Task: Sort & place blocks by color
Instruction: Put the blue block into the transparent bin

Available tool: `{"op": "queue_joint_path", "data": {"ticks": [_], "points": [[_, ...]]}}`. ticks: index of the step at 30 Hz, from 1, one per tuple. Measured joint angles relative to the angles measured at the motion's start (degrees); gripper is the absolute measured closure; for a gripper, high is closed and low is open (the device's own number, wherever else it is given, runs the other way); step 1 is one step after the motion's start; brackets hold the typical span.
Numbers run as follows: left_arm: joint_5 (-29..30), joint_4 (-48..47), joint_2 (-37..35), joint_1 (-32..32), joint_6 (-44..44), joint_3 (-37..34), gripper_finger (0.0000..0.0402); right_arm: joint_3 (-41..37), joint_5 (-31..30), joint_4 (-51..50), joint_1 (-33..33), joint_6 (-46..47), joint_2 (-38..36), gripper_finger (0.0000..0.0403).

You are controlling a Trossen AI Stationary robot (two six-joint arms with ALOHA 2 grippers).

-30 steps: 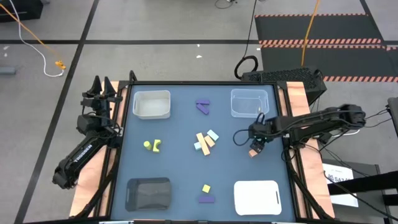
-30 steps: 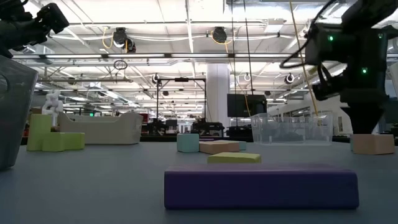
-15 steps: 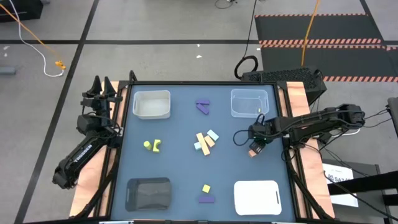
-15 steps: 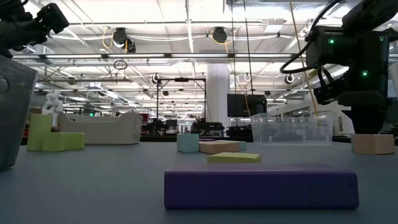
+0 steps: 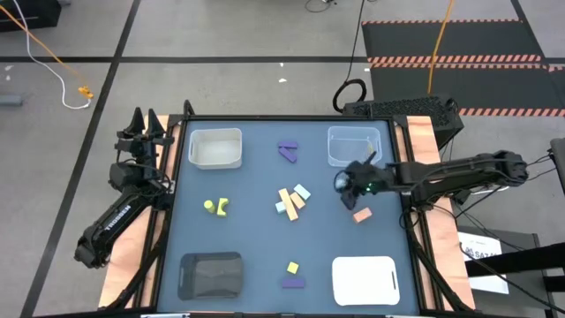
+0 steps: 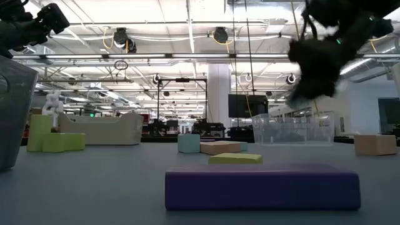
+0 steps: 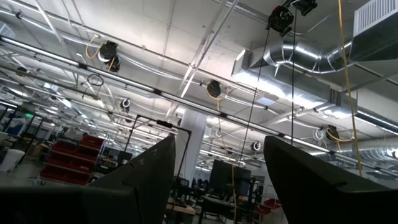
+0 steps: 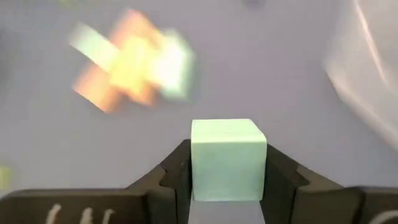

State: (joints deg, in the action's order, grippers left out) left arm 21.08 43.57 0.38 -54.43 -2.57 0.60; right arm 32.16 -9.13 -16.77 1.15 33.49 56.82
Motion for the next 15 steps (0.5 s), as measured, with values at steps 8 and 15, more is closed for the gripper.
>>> {"op": "queue_joint_path", "data": {"ticks": [8,15], "points": [[0.0,0.0,0.0,0.0,0.0,0.0,0.0158,0.1,4.9,40.5,-1.2,-28.3,2.1,0.0287],[0.0,0.0,0.0,0.0,0.0,0.0,0.0158,0.1,4.8,52.5,-2.8,-38.8,5.4,0.0287]]}}
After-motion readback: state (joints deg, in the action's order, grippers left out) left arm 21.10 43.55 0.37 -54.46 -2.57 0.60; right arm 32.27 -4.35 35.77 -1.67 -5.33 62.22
